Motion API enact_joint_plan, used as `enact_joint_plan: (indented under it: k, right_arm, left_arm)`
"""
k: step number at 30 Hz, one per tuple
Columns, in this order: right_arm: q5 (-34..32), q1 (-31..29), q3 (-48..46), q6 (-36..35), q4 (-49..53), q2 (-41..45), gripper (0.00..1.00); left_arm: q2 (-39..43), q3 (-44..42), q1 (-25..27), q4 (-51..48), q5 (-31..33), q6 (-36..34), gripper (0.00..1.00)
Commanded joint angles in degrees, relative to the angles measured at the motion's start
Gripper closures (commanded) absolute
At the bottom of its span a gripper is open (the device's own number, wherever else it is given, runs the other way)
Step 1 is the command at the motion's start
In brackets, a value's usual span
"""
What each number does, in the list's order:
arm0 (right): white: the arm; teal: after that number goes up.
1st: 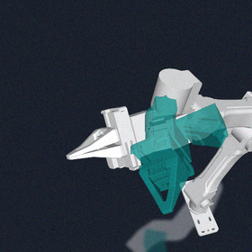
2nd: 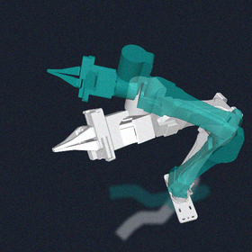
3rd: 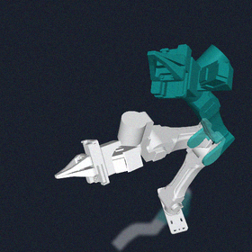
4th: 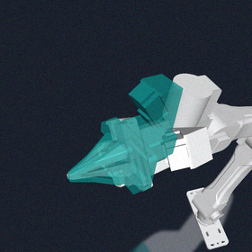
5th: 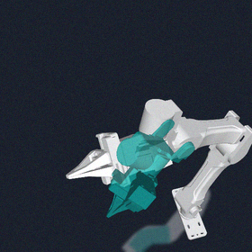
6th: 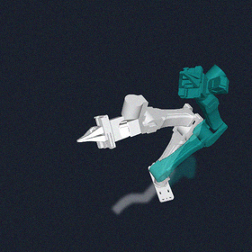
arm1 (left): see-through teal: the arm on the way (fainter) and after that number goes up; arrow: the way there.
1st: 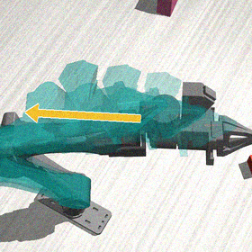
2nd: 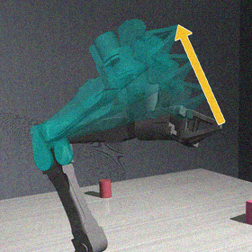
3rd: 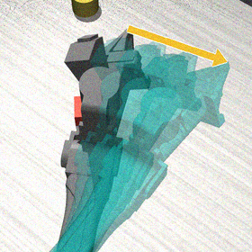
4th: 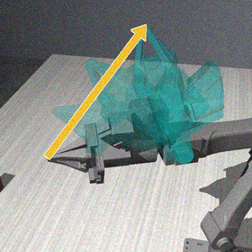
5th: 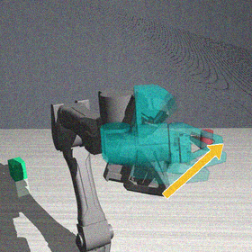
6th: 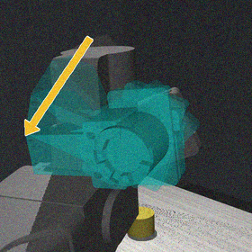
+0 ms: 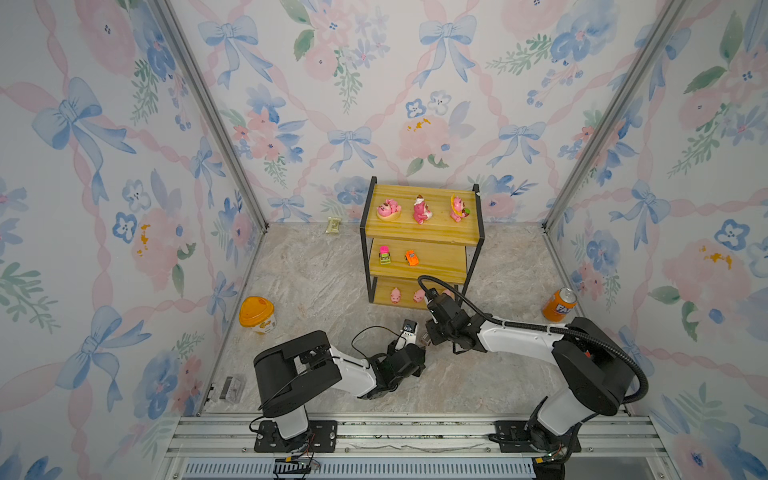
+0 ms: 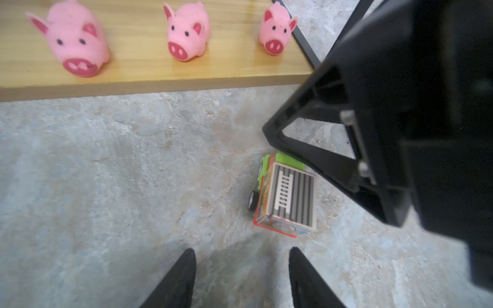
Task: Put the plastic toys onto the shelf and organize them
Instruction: 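Lower the right gripper over the green truck with the striped box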
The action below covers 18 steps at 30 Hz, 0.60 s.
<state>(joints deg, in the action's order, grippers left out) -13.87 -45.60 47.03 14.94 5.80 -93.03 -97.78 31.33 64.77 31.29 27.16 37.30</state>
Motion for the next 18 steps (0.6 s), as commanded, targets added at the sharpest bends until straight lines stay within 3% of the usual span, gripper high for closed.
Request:
enact_joint_plan:
  k: [1, 18]
  right_arm:
    - [-0.3, -0.9, -0.4, -0.4, 1.9, 0.6, 0.62]
    - [-1.5, -4.8, -2.6, 0.5, 6.0, 4.8, 0.62]
  left_arm:
    - [-0.7, 0.7, -0.9, 0.6, 0.6, -0.2, 0.43]
    - [-3.3, 2.5, -2.6, 2.0, -0.4, -2.0, 0.42]
